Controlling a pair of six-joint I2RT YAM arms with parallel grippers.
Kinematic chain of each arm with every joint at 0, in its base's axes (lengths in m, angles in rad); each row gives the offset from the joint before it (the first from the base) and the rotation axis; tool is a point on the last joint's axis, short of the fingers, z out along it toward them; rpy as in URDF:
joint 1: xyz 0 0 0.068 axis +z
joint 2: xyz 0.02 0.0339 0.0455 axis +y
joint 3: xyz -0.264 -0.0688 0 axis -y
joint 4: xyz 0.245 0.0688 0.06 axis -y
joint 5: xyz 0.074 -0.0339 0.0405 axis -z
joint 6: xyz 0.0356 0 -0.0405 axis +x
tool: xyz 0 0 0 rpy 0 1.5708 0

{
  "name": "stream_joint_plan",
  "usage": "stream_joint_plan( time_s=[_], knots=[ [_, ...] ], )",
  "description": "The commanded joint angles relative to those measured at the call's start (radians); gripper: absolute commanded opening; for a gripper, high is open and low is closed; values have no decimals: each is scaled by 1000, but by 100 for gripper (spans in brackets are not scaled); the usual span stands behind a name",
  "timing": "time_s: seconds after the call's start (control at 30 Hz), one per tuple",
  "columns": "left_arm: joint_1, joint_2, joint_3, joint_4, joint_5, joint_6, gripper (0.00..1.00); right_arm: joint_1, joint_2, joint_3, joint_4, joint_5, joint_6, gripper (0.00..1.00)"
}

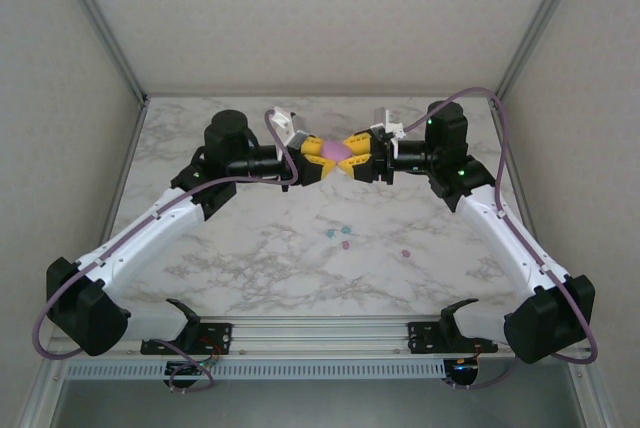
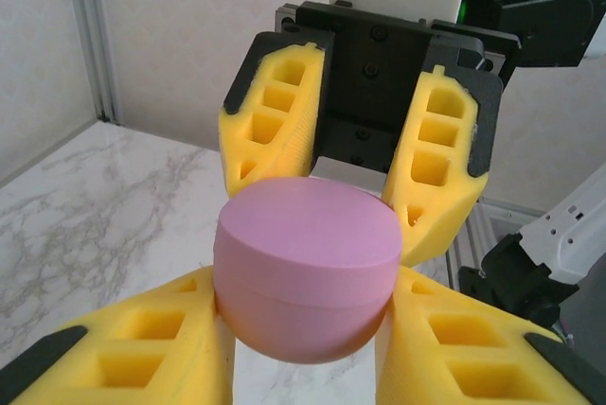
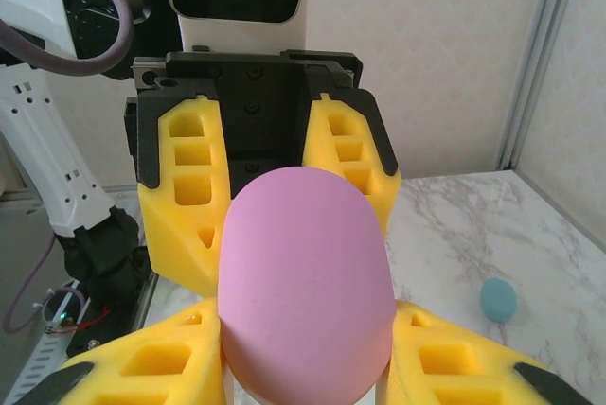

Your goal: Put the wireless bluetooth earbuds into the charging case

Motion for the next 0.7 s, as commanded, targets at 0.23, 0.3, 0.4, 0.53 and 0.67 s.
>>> stream_joint_plan(
  time_s=[0.23,0.3,0.4,0.53,0.67],
  knots=[
    [-39,6,51,-38,62,46,46,17,20,36,-17,-27,2,32],
    [-41,8,49,-24,62,35,45,19,19,38,-31,-25,-9,33],
    [-41,9,49,-12,61,25,36,22,19,44,-54,-18,-25,33],
    [-41,-2,34,-8,45,34,24,22,18,52,-79,2,-17,37],
    [-41,-23,10,-3,38,61,20,16,29,81,-136,24,2,45]
  ],
)
